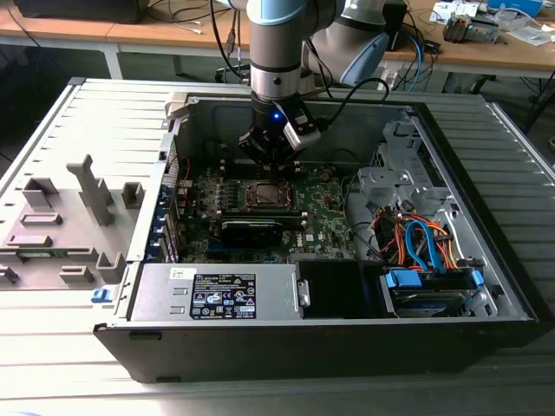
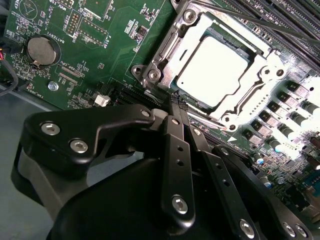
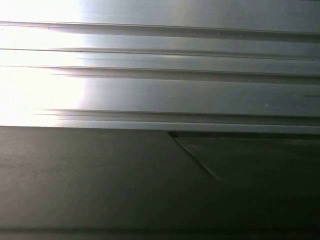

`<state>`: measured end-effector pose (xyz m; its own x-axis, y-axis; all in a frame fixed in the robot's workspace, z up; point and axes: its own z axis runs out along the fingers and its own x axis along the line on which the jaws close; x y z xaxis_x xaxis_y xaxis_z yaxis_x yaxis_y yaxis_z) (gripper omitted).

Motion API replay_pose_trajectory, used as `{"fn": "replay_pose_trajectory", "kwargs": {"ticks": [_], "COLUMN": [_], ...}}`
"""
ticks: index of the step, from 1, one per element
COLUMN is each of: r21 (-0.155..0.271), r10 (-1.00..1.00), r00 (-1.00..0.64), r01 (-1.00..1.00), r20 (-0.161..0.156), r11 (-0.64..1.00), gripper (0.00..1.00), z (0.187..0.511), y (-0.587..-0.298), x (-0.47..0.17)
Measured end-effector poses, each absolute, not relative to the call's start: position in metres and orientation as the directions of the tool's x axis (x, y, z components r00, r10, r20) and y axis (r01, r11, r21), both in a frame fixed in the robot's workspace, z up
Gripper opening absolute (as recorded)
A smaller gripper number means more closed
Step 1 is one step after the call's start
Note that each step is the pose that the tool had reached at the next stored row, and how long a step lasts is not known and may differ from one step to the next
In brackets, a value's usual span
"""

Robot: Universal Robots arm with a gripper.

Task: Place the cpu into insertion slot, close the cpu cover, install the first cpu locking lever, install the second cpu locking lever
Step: 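Install the second cpu locking lever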

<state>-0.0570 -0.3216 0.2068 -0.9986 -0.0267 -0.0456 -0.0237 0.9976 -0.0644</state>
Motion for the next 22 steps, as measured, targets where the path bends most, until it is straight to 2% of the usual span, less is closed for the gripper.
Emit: {"fn": "replay_pose_trajectory", "kwargs": {"ticks": [22], "r21": [-0.064], "r10": [-0.027], "r00": [-0.999], "r01": [-0.024], "r20": [-0.046], "r11": [0.998], "gripper": [0.11], "z": [0.2067], "y": [-0.3216], "x": [-0.057]}}
